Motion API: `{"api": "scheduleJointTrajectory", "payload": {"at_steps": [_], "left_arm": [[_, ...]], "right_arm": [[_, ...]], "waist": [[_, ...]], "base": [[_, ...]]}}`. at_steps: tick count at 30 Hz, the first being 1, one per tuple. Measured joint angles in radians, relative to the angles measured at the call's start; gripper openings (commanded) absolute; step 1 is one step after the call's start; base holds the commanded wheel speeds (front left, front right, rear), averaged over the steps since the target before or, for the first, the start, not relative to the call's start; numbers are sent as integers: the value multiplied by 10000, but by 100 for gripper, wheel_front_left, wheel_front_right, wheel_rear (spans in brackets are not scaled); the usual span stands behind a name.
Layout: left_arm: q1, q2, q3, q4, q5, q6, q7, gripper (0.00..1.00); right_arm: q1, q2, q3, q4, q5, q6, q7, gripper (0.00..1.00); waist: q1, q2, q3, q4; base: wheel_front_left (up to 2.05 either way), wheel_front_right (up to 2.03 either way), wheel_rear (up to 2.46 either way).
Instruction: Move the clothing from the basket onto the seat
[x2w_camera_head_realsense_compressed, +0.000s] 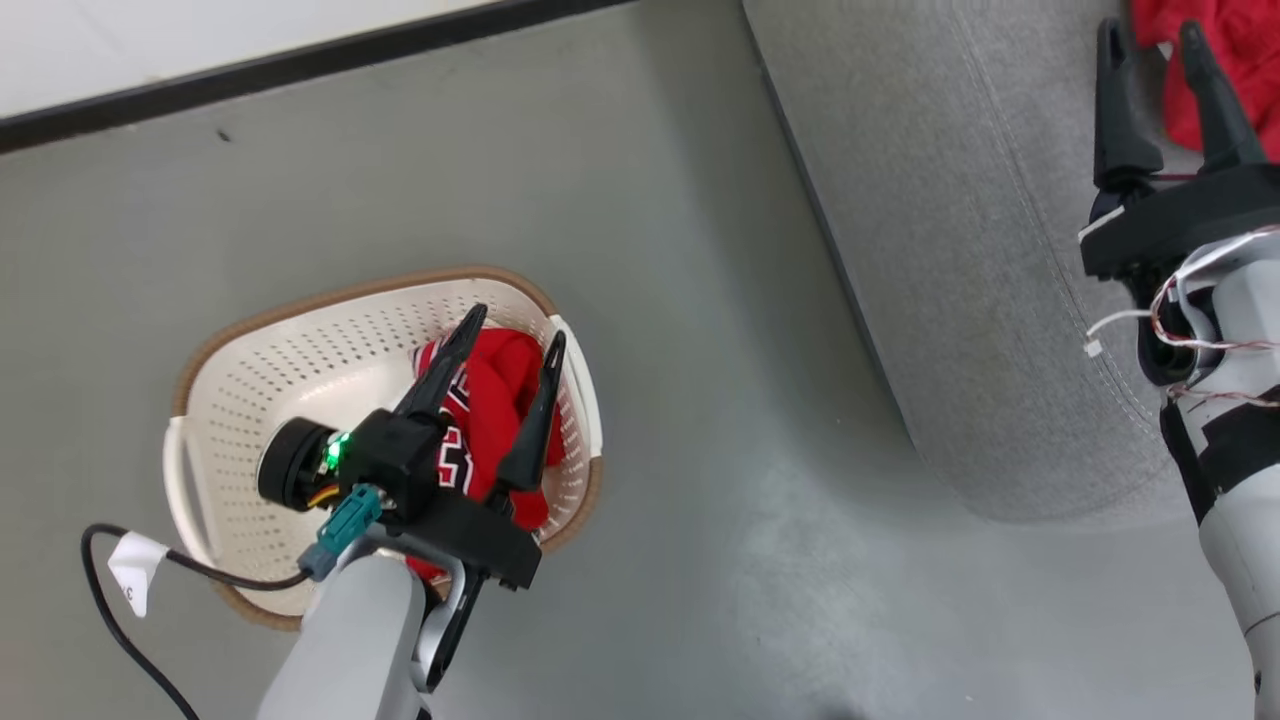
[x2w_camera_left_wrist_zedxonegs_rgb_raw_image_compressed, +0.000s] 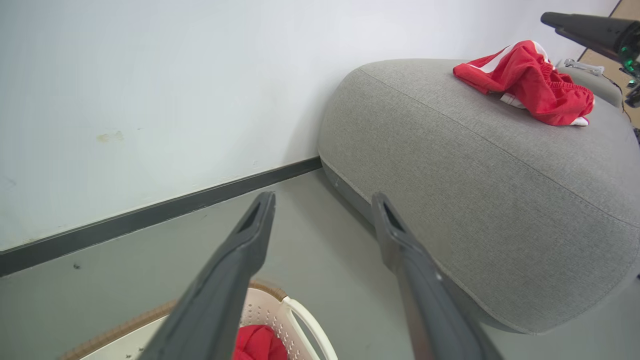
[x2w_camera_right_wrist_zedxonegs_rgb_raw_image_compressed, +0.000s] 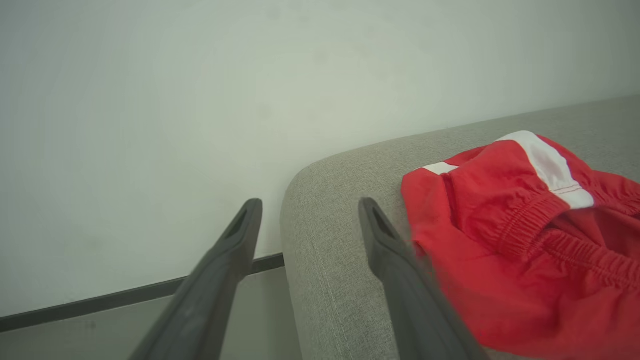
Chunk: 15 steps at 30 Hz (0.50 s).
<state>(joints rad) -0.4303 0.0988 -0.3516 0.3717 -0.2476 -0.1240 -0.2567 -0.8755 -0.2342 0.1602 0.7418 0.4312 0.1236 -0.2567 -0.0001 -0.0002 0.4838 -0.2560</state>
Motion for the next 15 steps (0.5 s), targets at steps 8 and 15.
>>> {"api": "scheduleJointTrajectory", "payload": {"at_steps": [8,15], "left_arm": [[339,-138,372,318,-75,107,0,100],[731,-282,606,587,-79,290,0,100]], "right_arm": [[695,165,380,-307,13,0,0,100],[1411,439,894,-560,13,0,0,100]], "waist": [[0,-1,-805,680],[0,0,-1495,1206]], "base": [[0,0,0],[0,0,0]]}}
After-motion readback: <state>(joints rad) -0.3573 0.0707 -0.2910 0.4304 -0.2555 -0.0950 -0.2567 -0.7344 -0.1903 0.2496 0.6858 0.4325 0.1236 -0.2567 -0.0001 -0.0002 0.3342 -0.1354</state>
